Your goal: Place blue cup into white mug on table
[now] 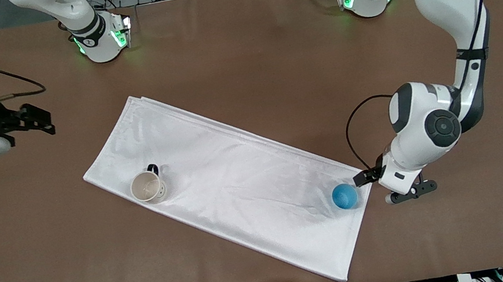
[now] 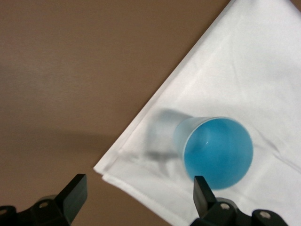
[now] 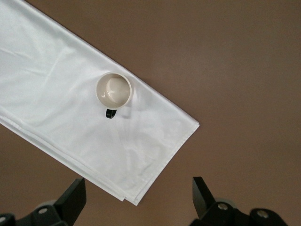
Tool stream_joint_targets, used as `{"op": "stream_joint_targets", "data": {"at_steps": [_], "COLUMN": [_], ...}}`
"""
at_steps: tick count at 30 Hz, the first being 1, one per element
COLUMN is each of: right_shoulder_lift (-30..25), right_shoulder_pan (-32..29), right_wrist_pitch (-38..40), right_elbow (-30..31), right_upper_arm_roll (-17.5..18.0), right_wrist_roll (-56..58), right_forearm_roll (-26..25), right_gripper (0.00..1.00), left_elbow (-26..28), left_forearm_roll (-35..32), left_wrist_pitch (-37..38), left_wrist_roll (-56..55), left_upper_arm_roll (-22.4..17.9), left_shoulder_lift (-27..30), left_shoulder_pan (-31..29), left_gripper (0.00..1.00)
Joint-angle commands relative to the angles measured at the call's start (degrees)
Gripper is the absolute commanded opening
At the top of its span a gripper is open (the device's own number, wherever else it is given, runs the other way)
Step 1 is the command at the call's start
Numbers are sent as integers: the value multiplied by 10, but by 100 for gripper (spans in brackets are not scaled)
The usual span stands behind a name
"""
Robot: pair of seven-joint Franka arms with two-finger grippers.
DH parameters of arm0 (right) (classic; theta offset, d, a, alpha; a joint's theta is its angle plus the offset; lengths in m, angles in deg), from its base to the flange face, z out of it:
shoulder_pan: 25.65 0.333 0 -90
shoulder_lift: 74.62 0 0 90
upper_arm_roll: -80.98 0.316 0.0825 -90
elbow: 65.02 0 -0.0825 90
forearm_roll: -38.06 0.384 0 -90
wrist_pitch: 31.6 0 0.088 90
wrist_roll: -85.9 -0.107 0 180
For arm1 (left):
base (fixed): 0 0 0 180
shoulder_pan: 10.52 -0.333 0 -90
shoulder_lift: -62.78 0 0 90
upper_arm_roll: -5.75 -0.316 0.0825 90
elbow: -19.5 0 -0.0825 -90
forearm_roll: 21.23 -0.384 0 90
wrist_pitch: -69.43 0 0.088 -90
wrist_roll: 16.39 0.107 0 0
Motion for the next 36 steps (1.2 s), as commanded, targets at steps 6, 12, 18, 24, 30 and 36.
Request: {"op": "stream_joint_targets", "data": {"at_steps": [6,12,18,24,30,36], "right_shoulder_lift": [26,37,44,75,94,119], "right_shoulder_pan": [2,4,3,5,5,8], "right_wrist_pitch": [-87,-123,-218,-277,-321,-387], "right_elbow": [73,119,190,214,231,259], "right_upper_arm_roll": [51,61,84,94,99,99], "right_wrist_roll": [-76,-87,-117,-119,-132,-135], "right_forearm_roll": [7,7,7,7,7,6], "right_gripper": [100,100,100,100,100,98], "left_elbow": [-18,-18,-17,-17,-17,-12], "left_forearm_roll": [-13,-10,-13,-15,-12,-17], "left_wrist_pitch": [-55,-98,-102,-102,-102,-80], "left_wrist_roll": [-38,-61,-78,-78,-80,-76], "left_upper_arm_roll": [0,0,0,-1,0,0], "left_shoulder_lift": [-40,-56,-64,-64,-58,-39], "left_shoulder_pan": [17,19,24,27,27,16], "left_gripper": [100,92,0,0,0,0]}}
